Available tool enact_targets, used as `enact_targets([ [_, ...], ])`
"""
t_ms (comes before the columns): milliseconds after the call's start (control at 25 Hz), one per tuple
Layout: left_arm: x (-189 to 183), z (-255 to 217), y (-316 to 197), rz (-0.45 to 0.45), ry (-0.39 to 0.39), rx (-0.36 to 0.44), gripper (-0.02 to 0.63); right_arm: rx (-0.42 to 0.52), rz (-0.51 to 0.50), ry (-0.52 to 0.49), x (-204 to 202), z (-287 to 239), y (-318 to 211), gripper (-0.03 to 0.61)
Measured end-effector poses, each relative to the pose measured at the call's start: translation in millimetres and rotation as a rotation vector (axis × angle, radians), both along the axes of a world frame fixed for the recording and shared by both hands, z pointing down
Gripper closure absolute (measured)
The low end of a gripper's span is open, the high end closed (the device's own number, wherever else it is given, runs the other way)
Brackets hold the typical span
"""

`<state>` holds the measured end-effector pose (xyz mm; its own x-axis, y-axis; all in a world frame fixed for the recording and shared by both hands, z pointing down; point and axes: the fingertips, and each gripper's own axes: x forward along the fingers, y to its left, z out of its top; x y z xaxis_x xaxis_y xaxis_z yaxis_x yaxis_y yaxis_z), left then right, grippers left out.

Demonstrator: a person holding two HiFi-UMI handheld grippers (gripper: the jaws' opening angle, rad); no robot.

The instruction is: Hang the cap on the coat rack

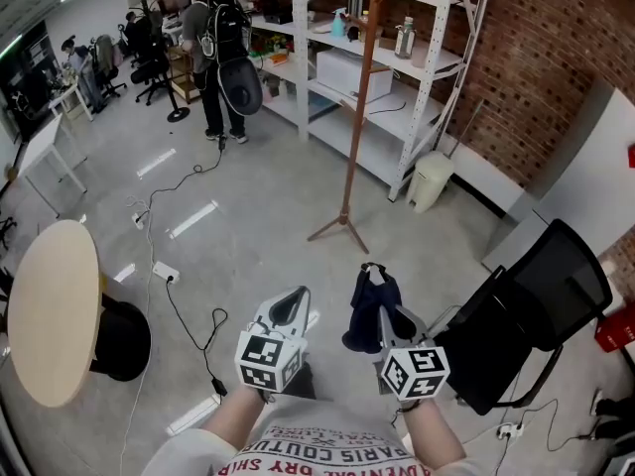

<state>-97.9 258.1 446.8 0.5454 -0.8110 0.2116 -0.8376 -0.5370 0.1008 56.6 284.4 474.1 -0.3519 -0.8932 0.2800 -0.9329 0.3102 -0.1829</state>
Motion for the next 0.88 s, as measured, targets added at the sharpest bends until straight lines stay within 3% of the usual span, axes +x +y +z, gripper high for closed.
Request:
enact_targets([
  [480,-24.7,-4.7,-148.2,0.090,0.037,-0.019,0.607,-0.046,0.077,-0.008,-34.3,-4.4,-125.9,0.560],
  [880,-65.3,-6.4,-278.5,0.138,0.081,-0.027,0.607,-0.002,0.199,0.004,-55.9,-25.1,-248.2,0.560],
])
